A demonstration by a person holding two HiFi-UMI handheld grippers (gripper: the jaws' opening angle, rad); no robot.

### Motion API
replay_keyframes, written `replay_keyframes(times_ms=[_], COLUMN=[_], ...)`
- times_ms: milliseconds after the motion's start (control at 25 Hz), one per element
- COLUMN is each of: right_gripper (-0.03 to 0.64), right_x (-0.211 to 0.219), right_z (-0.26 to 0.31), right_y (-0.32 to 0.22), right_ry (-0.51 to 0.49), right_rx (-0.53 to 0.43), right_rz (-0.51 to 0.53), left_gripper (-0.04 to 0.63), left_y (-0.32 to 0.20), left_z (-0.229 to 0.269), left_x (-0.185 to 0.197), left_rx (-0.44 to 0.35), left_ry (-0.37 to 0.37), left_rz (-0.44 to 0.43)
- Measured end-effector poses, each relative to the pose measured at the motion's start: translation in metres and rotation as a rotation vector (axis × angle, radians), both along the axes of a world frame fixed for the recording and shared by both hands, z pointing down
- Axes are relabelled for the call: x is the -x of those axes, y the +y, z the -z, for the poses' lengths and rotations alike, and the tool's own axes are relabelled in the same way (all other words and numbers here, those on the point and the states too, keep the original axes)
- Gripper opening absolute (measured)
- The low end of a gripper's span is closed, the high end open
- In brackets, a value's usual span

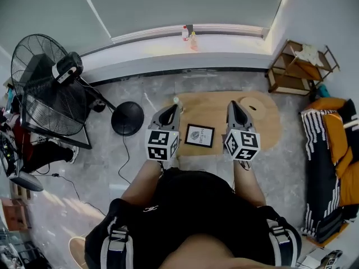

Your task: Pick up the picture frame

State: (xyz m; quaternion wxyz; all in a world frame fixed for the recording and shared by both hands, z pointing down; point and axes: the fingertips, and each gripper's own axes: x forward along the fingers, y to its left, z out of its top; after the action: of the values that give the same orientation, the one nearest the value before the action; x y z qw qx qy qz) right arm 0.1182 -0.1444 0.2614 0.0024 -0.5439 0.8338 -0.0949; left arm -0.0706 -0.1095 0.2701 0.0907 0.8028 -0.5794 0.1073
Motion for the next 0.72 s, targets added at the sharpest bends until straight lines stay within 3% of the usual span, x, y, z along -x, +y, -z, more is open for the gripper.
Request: replay_keyframes(times_ms=[440, 640, 680, 720], right_gripper=[0.017, 0.018, 0.018, 0.023], right_x=[0.019, 0.006, 0.004, 0.004], right_z=[-0.015, -0.041, -0.047, -0.055], right_y=[-0.031, -0.034, -0.035, -0.037], right_ry=[0.051, 0.083, 0.088, 0.094], right_rx=[0.046, 0.103, 0.113, 0.128], right_rz=[-0.099, -0.152, -0.170, -0.183], left_gripper=[0.021, 0.026, 0.036, 0.087], left_y=[-0.051, -0.062, -0.063, -0.064], left_z=[-0.016, -0.054, -0.063, -0.074], left_x=[0.033, 0.026, 0.025, 0.026], left_rx=[0.044, 0.140, 0.164, 0.191], left_ry=[0.022, -0.003, -0.006, -0.008], left_rz=[-0.080, -0.116, -0.130, -0.145])
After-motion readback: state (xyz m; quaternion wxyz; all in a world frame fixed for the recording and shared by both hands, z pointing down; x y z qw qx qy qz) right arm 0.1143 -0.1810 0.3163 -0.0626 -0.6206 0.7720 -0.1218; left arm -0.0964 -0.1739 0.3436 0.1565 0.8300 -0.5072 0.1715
